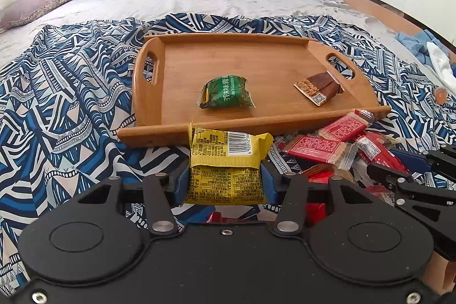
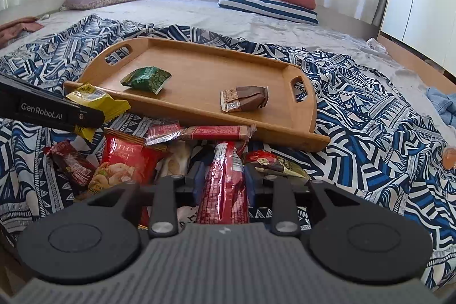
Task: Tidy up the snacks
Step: 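Lift the yellow bag with the left tool while the right lifts the red packet from the pile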
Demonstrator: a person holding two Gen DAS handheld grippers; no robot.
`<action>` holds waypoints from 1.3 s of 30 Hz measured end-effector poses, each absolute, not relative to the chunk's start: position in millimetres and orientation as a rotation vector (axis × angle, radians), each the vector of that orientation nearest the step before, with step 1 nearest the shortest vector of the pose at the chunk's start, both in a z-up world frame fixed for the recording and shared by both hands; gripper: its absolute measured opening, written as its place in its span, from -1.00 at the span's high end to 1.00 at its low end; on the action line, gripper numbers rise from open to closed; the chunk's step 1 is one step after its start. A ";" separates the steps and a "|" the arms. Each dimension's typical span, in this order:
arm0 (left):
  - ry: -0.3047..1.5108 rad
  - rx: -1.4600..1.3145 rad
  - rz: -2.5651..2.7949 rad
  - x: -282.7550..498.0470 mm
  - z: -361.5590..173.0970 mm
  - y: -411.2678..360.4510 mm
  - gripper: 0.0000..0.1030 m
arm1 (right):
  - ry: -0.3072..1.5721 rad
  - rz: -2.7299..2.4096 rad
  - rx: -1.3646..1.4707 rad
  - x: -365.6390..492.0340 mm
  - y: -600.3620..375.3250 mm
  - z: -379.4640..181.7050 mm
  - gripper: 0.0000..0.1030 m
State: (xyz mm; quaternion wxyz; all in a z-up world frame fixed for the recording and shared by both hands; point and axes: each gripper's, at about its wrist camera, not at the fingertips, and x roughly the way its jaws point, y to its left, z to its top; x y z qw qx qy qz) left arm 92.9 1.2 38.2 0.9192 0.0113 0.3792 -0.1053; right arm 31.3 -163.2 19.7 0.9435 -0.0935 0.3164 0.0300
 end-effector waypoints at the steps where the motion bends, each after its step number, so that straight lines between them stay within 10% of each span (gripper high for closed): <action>1: 0.780 0.022 -0.217 92.9 38.5 1.8 0.07 | 0.647 0.055 -0.195 32.3 -162.2 18.8 0.20; 8: 0.781 0.049 -0.227 94.1 42.3 1.8 0.07 | 0.699 0.075 -0.202 47.0 -153.8 18.9 -0.05; 10: 0.779 0.049 -0.226 94.9 43.6 2.5 0.07 | 0.717 0.068 -0.197 51.4 -151.6 20.2 0.29; 35: 0.770 -0.027 -0.206 100.5 58.0 13.9 0.07 | 0.658 0.061 -0.033 36.5 -178.5 56.6 0.39; 37: 0.765 -0.032 -0.207 101.3 60.2 13.8 0.07 | 0.644 0.048 -0.026 35.5 -181.4 59.9 0.94; 39: 0.762 -0.035 -0.206 102.4 61.2 13.6 0.07 | 0.638 0.039 -0.019 35.9 -184.3 63.4 0.91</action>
